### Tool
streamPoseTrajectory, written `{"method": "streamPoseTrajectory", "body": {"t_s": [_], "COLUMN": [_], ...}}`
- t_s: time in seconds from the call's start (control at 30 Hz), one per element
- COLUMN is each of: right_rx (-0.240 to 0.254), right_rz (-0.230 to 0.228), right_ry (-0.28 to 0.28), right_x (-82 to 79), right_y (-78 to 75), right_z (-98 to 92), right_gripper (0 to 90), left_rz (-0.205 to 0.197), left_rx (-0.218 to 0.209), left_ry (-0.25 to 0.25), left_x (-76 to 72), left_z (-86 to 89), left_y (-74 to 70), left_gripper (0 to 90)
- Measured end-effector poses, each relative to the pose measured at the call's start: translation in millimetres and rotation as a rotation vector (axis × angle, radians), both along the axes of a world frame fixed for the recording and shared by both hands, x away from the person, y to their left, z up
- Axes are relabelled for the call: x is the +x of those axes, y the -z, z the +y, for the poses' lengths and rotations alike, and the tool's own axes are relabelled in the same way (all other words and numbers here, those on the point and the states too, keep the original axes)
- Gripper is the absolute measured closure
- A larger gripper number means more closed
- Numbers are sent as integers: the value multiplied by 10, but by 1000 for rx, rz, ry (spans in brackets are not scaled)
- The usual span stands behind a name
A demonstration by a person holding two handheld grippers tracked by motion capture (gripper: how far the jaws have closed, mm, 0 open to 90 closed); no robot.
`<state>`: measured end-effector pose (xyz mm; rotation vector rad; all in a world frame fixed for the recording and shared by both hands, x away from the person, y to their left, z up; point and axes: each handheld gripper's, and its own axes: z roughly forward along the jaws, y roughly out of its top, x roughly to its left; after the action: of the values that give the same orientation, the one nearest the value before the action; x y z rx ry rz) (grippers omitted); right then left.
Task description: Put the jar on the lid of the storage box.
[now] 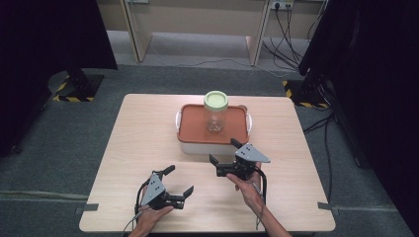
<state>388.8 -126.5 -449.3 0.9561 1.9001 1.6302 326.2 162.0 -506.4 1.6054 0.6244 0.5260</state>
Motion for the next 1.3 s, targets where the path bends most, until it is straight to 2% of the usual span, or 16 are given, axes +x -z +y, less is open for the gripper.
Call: {"method": "streamPoseTrajectory", "body": {"t_s": [0.97,1.3], "right_rx": [-2,4], "right_rz": [18,5], "right_ry": [-27,-35], "right_x": [-213,-251], "right_y": [129,109], "right_z": [-47,-38], "right_gripper": [9,9], "left_rz": [-2,-3], "left_rx": [2,3], "left_ry": [1,1], "left_x": [-2,-3], "left_z": [-5,-6], "left_y": [0,0], "left_gripper": [10,10]}}
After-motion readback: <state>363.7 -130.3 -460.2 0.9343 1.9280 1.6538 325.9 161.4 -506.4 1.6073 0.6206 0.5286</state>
